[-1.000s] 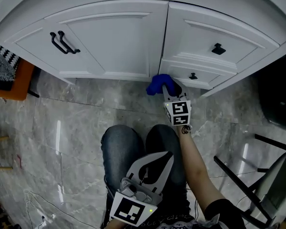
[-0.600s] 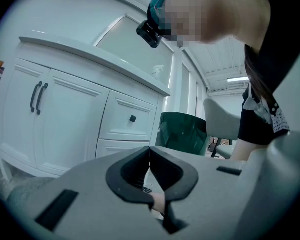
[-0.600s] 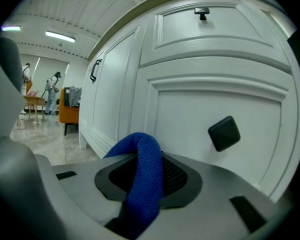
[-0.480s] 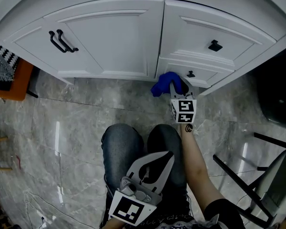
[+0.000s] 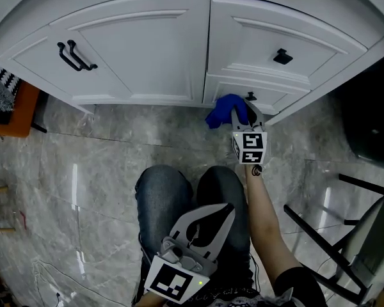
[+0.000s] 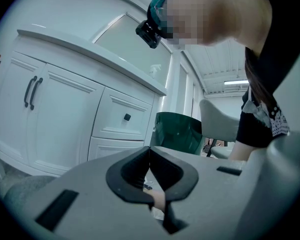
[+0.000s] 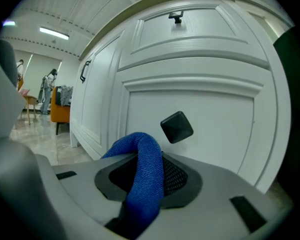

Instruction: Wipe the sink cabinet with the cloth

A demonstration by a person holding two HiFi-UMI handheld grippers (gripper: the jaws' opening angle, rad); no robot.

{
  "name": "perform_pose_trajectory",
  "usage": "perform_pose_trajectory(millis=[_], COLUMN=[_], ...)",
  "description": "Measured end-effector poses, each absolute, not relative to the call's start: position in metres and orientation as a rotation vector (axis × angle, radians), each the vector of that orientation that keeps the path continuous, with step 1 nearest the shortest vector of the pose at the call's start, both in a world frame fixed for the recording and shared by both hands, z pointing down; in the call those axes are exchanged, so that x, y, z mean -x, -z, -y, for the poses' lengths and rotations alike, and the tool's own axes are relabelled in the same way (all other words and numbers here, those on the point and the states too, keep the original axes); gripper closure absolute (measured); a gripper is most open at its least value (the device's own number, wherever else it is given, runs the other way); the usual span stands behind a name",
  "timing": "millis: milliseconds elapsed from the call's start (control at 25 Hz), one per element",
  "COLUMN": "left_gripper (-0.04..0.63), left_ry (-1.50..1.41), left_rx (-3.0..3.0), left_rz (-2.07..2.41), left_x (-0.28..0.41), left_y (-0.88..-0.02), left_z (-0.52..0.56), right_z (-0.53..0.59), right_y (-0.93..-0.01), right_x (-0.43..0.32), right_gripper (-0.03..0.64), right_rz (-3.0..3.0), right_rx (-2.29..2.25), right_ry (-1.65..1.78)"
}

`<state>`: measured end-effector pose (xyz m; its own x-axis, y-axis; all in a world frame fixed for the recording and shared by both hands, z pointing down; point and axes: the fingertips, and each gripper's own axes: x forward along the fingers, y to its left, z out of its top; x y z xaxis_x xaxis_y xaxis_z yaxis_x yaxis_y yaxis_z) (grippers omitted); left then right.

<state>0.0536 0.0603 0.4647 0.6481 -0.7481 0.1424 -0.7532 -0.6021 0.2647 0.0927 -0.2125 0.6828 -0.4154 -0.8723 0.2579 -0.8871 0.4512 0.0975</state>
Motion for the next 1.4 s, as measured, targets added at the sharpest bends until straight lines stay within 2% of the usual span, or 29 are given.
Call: perform_pose_trajectory(millis=[1400], left_gripper=[0.591], left_ry=[-0.068], left_rx=[-2.614], left_rz=[1.148], left_x=[-0.066], left_y=[-0.472], left_z=[-0.068], right_z=[0.212], right_y=[-0.684], right_x=[-0.173], right_gripper=[0.502], right_rz=[2.303], right_rx=[-1.676], right_ry=[-0.094])
